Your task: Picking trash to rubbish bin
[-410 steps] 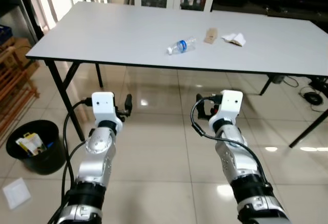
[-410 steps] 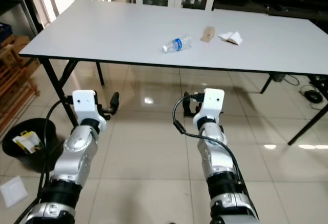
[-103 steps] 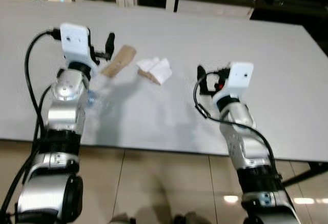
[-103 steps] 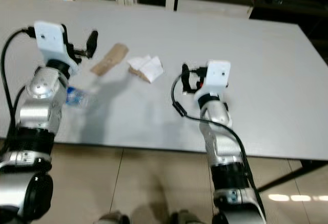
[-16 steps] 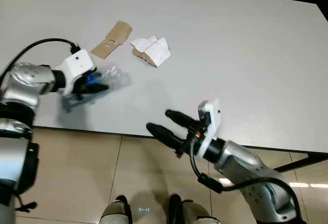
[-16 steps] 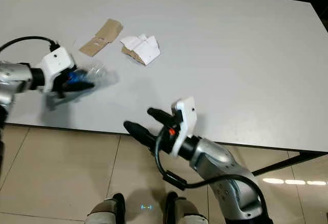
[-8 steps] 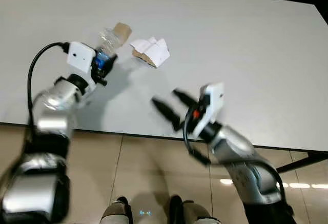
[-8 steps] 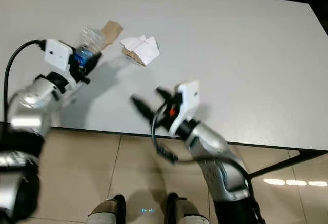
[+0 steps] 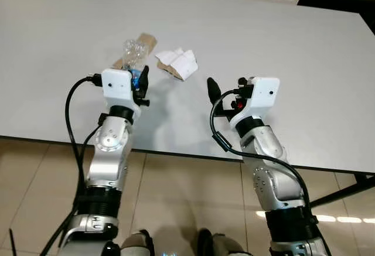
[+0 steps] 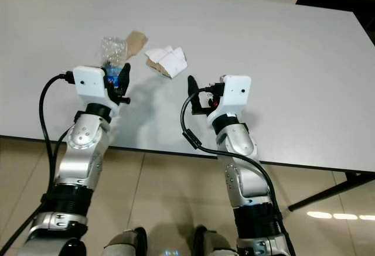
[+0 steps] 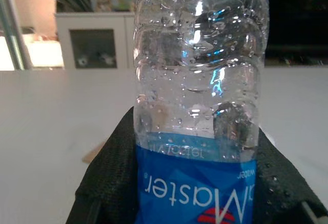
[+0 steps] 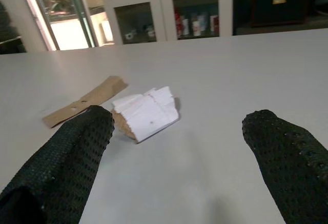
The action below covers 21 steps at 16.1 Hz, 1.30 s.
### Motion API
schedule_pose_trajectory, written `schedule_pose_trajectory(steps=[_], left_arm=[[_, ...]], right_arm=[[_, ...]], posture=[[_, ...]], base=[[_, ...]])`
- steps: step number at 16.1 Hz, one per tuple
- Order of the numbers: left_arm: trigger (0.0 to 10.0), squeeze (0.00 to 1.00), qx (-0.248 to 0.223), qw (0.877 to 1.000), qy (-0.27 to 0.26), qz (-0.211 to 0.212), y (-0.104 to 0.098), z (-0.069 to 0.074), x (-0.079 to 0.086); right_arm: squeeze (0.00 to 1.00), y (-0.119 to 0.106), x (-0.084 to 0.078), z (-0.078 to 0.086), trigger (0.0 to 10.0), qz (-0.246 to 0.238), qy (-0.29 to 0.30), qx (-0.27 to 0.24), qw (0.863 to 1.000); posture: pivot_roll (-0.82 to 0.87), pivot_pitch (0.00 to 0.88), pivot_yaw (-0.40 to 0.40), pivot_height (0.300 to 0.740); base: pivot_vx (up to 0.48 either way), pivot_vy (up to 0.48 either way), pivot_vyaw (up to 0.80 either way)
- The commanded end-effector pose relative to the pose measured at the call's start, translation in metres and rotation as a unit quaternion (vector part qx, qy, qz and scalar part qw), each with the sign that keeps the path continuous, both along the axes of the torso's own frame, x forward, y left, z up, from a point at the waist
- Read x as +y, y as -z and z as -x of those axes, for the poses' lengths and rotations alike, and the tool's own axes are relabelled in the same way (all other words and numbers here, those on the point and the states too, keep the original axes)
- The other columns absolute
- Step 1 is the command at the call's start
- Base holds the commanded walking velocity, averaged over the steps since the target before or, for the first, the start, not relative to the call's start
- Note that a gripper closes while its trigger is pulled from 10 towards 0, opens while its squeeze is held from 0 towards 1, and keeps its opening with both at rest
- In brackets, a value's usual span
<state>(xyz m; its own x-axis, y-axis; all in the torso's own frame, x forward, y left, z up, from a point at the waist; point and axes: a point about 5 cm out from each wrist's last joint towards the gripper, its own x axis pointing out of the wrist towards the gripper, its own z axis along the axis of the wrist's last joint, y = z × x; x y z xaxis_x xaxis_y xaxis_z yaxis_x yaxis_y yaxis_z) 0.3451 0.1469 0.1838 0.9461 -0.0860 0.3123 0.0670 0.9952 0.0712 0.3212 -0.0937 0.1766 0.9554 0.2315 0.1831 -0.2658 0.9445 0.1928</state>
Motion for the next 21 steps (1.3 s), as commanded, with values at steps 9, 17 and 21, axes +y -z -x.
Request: schedule_pose_trajectory(steps=[9, 17, 21], left_arm=[[10.0, 0.00, 0.020, 0.998, -0.047, -0.022, 0.003, -0.002, 0.000], [10.0, 0.00, 0.044, 0.997, -0.052, -0.041, 0.013, 0.002, -0.006], [10.0, 0.00, 0.045, 0.997, -0.052, -0.040, 0.014, 0.003, -0.007]], right_arm=[[0.00, 0.010, -0.004, -0.010, 10.0, 0.016, 0.046, -0.013, 0.999], [0.00, 0.015, -0.012, -0.012, 10.0, 0.014, 0.057, -0.008, 0.998], [0.00, 0.017, -0.009, -0.012, 10.0, 0.014, 0.047, -0.007, 0.999]], posture=[[0.00, 0.040, -0.051, 0.740], [0.00, 0.019, -0.061, 0.740], [0.00, 0.012, -0.066, 0.740]], base=[[0.000, 0.000, 0.00], [0.000, 0.000, 0.00], [0.000, 0.000, 0.00]])
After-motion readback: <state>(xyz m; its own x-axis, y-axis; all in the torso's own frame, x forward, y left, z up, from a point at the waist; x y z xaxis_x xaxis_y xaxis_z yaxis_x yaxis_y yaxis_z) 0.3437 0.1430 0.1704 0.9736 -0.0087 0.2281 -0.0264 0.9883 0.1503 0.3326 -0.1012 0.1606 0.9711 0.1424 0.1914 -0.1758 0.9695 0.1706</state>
